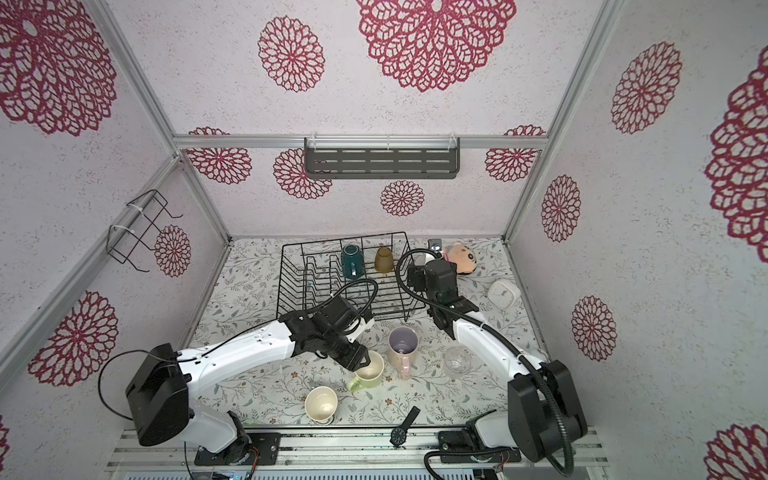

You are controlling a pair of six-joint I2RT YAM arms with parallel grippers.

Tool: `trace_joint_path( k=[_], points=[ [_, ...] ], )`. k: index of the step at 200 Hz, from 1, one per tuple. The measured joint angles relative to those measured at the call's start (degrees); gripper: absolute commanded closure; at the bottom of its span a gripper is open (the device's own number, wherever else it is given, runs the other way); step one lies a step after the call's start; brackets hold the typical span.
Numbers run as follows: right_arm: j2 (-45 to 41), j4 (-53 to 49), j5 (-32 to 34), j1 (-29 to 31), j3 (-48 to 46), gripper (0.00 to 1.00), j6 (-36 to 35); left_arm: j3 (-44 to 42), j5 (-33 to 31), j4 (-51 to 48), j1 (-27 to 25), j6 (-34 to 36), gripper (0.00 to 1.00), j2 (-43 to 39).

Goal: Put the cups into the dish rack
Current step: 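Grasp the light green mug on the table with the left gripper while the right withdraws, then lift the light green mug over the rack toward the right gripper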

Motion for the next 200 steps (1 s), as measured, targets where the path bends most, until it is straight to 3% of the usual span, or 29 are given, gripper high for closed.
trace_joint_path(
  k=[31,76,94,150,200],
  points=[
    [-0.7,0.5,0.5,0.0,-0.4,0.08,0.7,1.8,-1.7,-1.1,0.0,0.5,0.48,3.9],
    [-2.1,1.2,0.6,0.0,-1.2,0.08,1.2,4.2,-4.1,-2.2,0.0,1.0,0.87,9.0],
    [-2.6,1.4,0.8,0.0,-1.6,0.08,1.4,4.1,-5.4,-3.5,0.2,1.2,0.98,9.0],
    [-4.1,1.4,1.4,-0.3,-2.6,0.08,1.4,3.7,-5.9,-6.2,2.4,2.4,1.00,4.0],
    [-7.3,1.1,0.7,-0.4,-4.5,0.01,3.0,3.7,2.8,-7.0,13.5,2.7,1.00,-10.3]
  ],
)
